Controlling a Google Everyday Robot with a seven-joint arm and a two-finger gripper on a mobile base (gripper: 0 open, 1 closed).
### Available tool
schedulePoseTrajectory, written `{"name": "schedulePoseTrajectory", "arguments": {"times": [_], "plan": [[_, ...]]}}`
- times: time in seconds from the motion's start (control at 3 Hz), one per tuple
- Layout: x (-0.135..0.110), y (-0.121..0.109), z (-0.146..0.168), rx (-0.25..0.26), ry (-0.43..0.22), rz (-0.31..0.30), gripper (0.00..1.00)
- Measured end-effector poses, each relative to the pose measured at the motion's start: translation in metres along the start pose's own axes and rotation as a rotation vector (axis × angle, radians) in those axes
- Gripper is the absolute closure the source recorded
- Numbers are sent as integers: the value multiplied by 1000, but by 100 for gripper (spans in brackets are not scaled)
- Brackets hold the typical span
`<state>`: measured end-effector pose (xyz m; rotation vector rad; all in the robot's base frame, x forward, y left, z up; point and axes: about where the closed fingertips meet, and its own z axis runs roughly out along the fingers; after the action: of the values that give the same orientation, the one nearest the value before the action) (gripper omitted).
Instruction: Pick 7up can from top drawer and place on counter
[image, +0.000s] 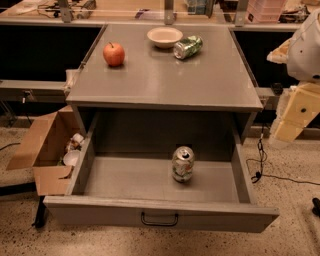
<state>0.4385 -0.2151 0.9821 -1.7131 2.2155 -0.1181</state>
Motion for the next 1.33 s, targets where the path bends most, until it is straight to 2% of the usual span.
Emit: {"name": "schedulePoseTrajectory", "arguments": {"times": [0.33, 0.67, 1.0, 1.33], "plan": [[-1, 0, -1, 5, -11, 2, 0], [-6, 9, 27, -7, -57, 34, 0], [-19, 45, 95, -91, -191, 94, 0], [-30, 75, 161, -168, -360, 158, 0]]}}
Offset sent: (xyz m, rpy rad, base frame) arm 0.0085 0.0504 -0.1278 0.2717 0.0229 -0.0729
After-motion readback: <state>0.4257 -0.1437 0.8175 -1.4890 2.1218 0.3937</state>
